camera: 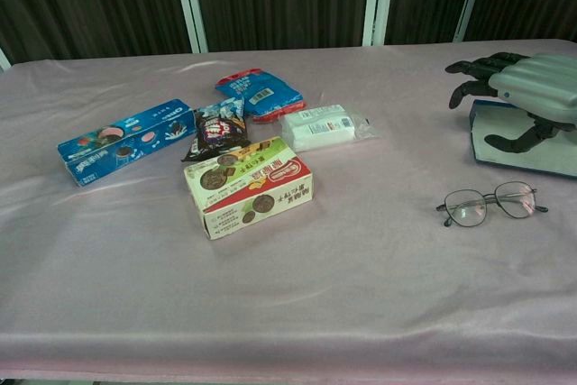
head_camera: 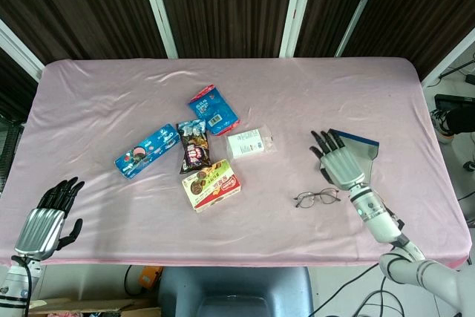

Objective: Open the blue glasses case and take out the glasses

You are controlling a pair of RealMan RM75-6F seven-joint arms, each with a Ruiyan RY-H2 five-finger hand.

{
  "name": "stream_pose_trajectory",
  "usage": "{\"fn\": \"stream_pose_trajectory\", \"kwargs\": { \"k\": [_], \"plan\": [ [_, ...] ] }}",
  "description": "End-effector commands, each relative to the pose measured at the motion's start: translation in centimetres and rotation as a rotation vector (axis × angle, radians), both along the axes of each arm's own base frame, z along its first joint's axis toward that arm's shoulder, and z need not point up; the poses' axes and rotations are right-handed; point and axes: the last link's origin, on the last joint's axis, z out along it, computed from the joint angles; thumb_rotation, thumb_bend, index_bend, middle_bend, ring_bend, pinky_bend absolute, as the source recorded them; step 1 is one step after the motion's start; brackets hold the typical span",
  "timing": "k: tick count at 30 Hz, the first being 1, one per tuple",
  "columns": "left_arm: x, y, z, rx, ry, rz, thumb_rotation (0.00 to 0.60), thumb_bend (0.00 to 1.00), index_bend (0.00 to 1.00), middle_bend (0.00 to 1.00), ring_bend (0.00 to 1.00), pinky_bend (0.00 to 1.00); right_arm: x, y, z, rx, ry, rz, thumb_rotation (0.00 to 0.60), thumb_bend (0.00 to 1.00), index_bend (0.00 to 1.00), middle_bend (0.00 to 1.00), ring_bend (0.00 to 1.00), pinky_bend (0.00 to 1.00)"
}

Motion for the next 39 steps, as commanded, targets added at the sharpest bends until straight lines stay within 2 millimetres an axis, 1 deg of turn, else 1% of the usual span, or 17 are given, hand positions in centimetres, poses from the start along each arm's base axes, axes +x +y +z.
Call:
{"fn": "stream_pose_trajectory", "kwargs": {
  "k": [1, 3, 7, 11, 19, 27, 31, 39],
  "plan": [
    [0.0, 0.0, 0.0, 0.002, 0.007, -0.001, 0.6, 0.44, 0.0, 0.01, 0.02, 0.14, 0.3, 3.7, 1.0, 0.121, 0.025, 0.071, 0.6, 0.52, 0.43, 0.0, 0.0, 0.0],
    [0.0, 0.0, 0.0, 0.004, 0.006, -0.001, 0.6, 0.44, 0.0, 0.01, 0.02, 0.14, 0.1, 4.4, 0.9, 0.155, 0.046, 0.064, 0.6, 0.52, 0.45, 0.0, 0.0, 0.0],
    [0.0, -0.1, 0.1, 0.007, 0.002, -0.004, 0.6, 0.44, 0.0, 0.01, 0.02, 0.14, -0.4, 4.8, 0.5, 0.178, 0.08, 0.053, 0.6, 0.54, 0.49, 0.0, 0.0, 0.0],
    [-0.1, 0.0, 0.2, 0.007, 0.003, 0.0, 0.6, 0.44, 0.0, 0.01, 0.02, 0.14, -1.1, 4.6, 0.2, 0.192, 0.117, 0.026, 0.6, 0.54, 0.52, 0.0, 0.0, 0.0],
    [-0.1, 0.0, 0.2, 0.006, 0.001, 0.0, 0.6, 0.44, 0.0, 0.01, 0.02, 0.14, -1.8, 4.5, -0.6, 0.199, 0.136, 0.009, 0.6, 0.55, 0.53, 0.0, 0.0, 0.0],
    [-0.1, 0.0, 0.2, 0.006, -0.002, 0.001, 0.6, 0.44, 0.0, 0.01, 0.02, 0.14, -1.5, 4.4, -1.4, 0.213, 0.125, 0.014, 0.6, 0.56, 0.56, 0.0, 0.0, 0.0],
    [-0.1, 0.0, 0.3, 0.01, -0.004, 0.001, 0.6, 0.44, 0.0, 0.01, 0.02, 0.14, -1.5, 4.4, -1.5, 0.211, 0.122, 0.011, 0.6, 0.6, 0.55, 0.0, 0.0, 0.0],
    [-0.1, 0.0, 0.3, 0.008, -0.007, 0.001, 0.6, 0.44, 0.0, 0.01, 0.02, 0.14, -2.0, 4.3, -1.8, 0.219, 0.13, -0.008, 0.6, 0.6, 0.57, 0.0, 0.0, 0.0]
  ]
}}
